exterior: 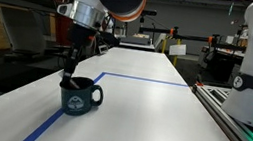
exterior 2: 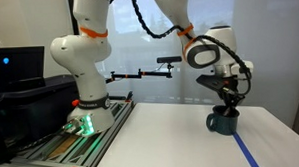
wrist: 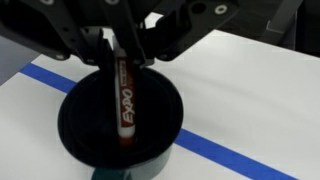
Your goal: Remove the marker from the cup and put it on the table
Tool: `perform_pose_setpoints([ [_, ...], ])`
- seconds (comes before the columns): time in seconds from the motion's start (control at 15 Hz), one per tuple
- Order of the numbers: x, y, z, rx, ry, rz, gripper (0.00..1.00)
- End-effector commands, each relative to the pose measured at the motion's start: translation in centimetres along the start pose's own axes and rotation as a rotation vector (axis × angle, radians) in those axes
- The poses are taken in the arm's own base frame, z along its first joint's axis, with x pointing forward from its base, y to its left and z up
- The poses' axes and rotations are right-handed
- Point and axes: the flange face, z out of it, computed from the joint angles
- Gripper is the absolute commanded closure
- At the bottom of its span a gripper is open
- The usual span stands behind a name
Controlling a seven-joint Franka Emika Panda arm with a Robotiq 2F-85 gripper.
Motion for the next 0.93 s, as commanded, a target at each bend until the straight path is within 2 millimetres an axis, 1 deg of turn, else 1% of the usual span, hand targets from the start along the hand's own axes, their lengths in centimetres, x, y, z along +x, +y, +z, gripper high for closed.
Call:
perform_pose_setpoints([
  [0.0,0.4,-0.2,-4.7,-0.067,0.056,-0.02,0.95],
  [0.2,0.5,1.1,-7.8,-0.121,0.092,-0.008,0.95],
  [0.33,-0.2,2.6,-9.6,-0.157,0.104,0.03,0.95],
  [0.47,-1.6,4.9,-10.7,-0.188,0.098,0.102,0.95],
  [0.53,-2.5,5.9,-10.8,-0.193,0.091,0.14,0.95],
  [0.6,-3.3,6.7,-10.4,-0.189,0.08,0.175,0.95],
  [0.67,-4.1,7.2,-9.3,-0.166,0.073,0.202,0.95],
  [0.73,-4.8,7.4,-8.5,-0.147,0.072,0.229,0.95],
  [0.87,-6.2,7.8,-6.1,-0.102,0.053,0.289,0.95],
])
